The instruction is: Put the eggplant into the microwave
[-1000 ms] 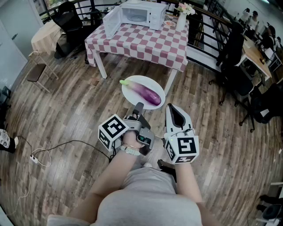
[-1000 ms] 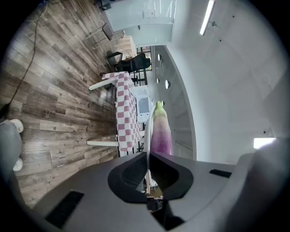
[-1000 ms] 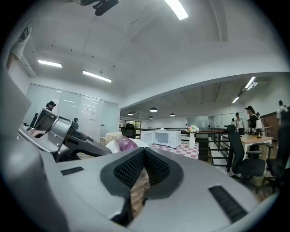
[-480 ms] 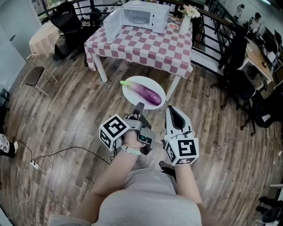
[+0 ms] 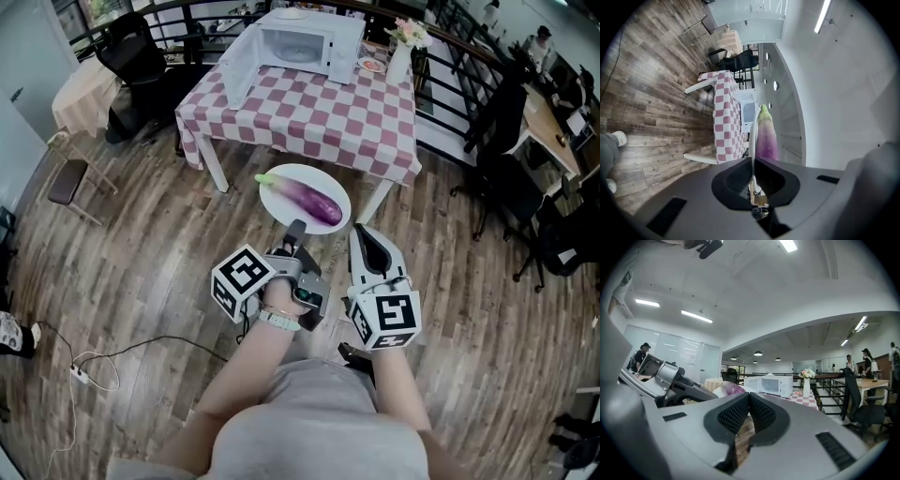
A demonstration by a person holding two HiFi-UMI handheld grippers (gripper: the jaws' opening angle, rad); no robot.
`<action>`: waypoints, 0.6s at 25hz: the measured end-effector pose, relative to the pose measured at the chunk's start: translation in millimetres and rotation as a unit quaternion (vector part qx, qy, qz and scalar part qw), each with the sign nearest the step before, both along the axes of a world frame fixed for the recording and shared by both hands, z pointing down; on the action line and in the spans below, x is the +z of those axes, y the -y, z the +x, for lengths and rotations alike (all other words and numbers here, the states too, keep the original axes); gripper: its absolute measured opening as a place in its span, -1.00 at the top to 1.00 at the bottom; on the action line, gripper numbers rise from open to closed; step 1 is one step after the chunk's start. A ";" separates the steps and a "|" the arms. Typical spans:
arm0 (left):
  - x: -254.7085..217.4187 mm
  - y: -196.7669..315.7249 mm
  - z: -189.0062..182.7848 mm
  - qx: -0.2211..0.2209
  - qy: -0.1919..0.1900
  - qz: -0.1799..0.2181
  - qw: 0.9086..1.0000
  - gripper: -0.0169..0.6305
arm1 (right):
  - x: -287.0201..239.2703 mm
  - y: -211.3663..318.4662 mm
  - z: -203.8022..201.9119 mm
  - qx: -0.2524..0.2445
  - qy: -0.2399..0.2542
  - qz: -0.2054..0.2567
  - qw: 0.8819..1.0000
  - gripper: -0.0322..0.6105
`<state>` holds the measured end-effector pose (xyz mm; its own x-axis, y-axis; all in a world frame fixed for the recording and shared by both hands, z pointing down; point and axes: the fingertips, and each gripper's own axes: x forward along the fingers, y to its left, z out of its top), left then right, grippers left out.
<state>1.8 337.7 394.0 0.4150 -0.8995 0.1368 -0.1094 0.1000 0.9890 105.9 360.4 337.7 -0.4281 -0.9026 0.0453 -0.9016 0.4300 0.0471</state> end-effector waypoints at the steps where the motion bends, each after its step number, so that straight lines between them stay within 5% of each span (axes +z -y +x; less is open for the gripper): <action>1: -0.5 7.4 -5.9 0.001 0.001 0.000 1.000 0.89 | 0.1 7.6 -6.1 0.002 0.001 0.000 1.000 0.82; 15: -2.5 102.4 -71.2 0.023 0.005 0.000 1.000 0.89 | 1.5 97.4 -71.3 0.013 -0.006 -0.002 1.000 0.82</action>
